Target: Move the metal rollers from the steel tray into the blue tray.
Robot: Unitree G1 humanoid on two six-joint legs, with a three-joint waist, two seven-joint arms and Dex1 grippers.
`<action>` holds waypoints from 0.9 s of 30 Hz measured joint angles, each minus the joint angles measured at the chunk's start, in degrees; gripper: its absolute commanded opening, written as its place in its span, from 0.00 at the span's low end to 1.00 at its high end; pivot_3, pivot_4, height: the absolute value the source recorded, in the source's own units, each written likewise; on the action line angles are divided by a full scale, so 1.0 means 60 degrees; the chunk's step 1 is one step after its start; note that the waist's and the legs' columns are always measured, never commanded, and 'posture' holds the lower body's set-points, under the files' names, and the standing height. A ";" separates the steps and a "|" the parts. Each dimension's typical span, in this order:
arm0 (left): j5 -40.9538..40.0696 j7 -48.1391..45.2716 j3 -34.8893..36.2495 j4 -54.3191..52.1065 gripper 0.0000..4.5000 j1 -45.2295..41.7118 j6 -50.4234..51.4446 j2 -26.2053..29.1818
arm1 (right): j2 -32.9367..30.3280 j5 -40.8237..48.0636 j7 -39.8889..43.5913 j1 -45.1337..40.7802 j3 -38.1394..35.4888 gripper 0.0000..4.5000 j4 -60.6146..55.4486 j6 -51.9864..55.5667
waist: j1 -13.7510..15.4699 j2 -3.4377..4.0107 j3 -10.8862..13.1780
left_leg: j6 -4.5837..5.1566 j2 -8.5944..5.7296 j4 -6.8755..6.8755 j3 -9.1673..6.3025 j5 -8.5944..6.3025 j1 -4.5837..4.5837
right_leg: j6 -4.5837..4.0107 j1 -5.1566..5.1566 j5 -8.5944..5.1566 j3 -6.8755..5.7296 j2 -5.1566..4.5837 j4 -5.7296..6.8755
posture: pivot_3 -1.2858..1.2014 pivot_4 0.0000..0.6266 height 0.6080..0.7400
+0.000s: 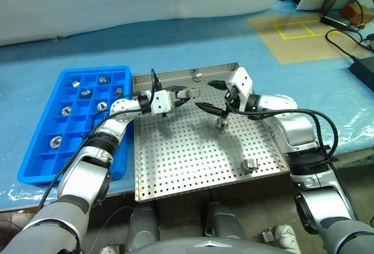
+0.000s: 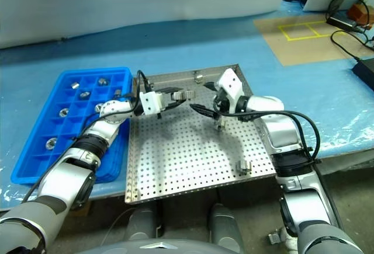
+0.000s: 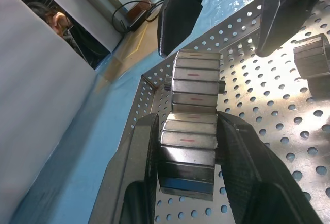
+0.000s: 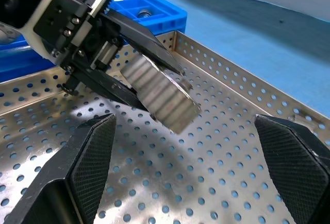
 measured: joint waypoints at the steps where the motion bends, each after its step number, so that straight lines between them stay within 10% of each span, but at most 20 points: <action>1: 0.0000 -0.0003 0.0000 0.0000 0.31 0.0000 -0.0001 -0.0001 | 0.0032 -0.0037 0.0019 -0.0059 0.0089 1.00 0.0000 -0.0039 | 0.0000 0.0000 0.0000 | 0.0000 0.0000 0.0000 0.0000 0.0000 -0.0001 | 0.0000 0.0000 0.0000 0.0000 -0.0001 -0.0001 | 0.43 0.24 1.00; 18: -0.0003 -0.0046 -0.0074 -0.0021 0.31 0.0011 -0.0001 -0.0087 | 0.0392 -0.0614 0.0199 -0.0427 0.0808 0.87 0.0545 -0.0838 | 0.0003 0.0000 0.0000 | -0.0002 -0.0001 0.0000 -0.0001 -0.0001 -0.0002 | 0.0001 -0.0001 0.0000 -0.0001 -0.0001 0.0000 | 0.44 0.24 1.00; 27: 0.0007 -0.0227 -0.0118 -0.0061 0.31 0.0088 -0.0018 -0.0078 | 0.0348 -0.0627 0.0183 -0.0427 0.0666 0.33 0.0654 -0.0916 | 0.0000 0.0000 0.0000 | -0.0002 0.0000 0.0000 -0.0001 0.0000 -0.0001 | 0.0001 -0.0001 0.0000 0.0000 -0.0001 0.0000 | 0.43 0.24 1.00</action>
